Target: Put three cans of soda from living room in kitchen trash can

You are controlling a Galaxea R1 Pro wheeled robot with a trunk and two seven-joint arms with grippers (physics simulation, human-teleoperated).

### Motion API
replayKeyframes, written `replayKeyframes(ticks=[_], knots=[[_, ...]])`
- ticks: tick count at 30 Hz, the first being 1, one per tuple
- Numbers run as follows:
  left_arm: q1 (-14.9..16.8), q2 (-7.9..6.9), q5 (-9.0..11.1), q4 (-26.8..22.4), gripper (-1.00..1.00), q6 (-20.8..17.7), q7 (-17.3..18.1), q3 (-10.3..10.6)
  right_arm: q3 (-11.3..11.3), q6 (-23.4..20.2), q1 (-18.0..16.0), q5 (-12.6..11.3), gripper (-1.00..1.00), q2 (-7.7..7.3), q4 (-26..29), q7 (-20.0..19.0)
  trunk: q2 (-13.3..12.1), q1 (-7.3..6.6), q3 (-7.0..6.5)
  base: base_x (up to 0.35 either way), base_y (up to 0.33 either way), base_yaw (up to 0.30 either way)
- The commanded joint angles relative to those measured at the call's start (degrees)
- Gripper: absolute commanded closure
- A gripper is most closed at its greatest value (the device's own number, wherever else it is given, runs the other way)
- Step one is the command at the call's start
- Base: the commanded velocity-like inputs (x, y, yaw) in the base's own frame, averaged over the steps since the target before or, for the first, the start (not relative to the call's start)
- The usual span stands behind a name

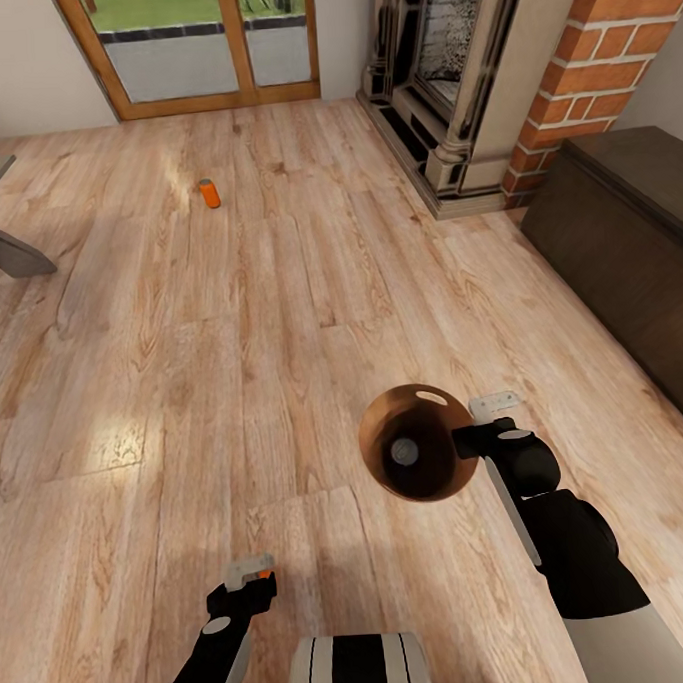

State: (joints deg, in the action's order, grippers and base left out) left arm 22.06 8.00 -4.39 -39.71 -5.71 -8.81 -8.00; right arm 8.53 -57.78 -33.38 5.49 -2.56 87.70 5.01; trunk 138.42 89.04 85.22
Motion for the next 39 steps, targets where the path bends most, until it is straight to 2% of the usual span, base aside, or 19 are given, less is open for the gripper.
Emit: replayKeyframes(ticks=[1, 15, 18, 21, 39], knots=[[0.00, 0.00, 0.00, 0.00, -1.00, 0.00, 0.00, 0.00, 0.02, 0.03, -0.01, -0.39, 1.00, 0.01, 0.02, -0.18, 0.00, -0.01, 0.00, 0.000, 0.000, 0.000], [0.00, 0.00, 0.00, -0.01, -1.00, 0.00, -0.01, 0.00, 0.09, 0.04, -1.64, -0.39, 1.00, 0.08, 0.27, -0.18, 0.00, -0.01, 0.00, 0.000, 0.000, 0.000], [0.00, 0.00, 0.00, -0.01, -1.00, 0.00, 0.01, 0.00, 0.07, 0.04, -1.69, -0.39, 1.00, 0.09, 0.28, -0.18, 0.00, -0.01, 0.00, 0.000, 0.000, 0.000], [0.00, 0.00, 0.00, -0.01, -1.00, 0.00, 0.02, 0.00, 0.08, 0.04, -1.74, -0.39, 1.00, 0.09, 0.28, -0.18, 1.21, 0.65, 0.53, 0.000, 0.000, 0.000], [0.00, 0.00, 0.00, 0.02, -1.00, 0.00, -0.01, 0.00, 0.07, 0.04, -1.69, -0.39, 1.00, 0.07, 0.28, -0.18, 1.21, 0.65, 0.53, 0.000, 0.000, 0.000]])
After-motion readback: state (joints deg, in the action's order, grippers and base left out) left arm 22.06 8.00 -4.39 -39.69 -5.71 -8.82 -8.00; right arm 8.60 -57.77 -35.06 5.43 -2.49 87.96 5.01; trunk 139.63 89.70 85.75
